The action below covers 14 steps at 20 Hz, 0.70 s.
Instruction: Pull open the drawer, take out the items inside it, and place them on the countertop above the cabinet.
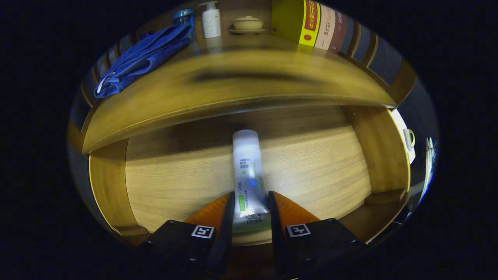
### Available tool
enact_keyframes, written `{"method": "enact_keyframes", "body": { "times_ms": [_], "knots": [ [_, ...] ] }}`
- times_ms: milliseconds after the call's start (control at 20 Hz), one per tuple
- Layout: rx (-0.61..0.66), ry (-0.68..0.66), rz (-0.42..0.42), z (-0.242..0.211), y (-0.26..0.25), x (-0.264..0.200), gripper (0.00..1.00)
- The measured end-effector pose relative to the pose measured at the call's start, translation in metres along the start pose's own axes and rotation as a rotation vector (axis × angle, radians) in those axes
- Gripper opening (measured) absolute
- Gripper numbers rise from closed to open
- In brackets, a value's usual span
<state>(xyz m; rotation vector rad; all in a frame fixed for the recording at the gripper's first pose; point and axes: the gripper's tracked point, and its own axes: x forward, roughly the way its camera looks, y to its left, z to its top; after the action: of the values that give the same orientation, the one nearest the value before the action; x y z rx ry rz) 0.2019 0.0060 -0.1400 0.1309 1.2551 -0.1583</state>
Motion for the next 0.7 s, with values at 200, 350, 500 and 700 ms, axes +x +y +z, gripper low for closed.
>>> {"method": "enact_keyframes", "body": {
  "times_ms": [200,350,500,700],
  "knots": [
    [0.020,-0.098,-0.020,0.005,-0.005,-0.020,0.49],
    [0.027,-0.106,-0.025,0.003,-0.006,-0.024,0.41],
    [0.023,-0.130,-0.037,0.006,-0.005,-0.024,0.30],
    [-0.018,-0.053,-0.011,-0.003,0.010,-0.011,0.19]
  ]
}}
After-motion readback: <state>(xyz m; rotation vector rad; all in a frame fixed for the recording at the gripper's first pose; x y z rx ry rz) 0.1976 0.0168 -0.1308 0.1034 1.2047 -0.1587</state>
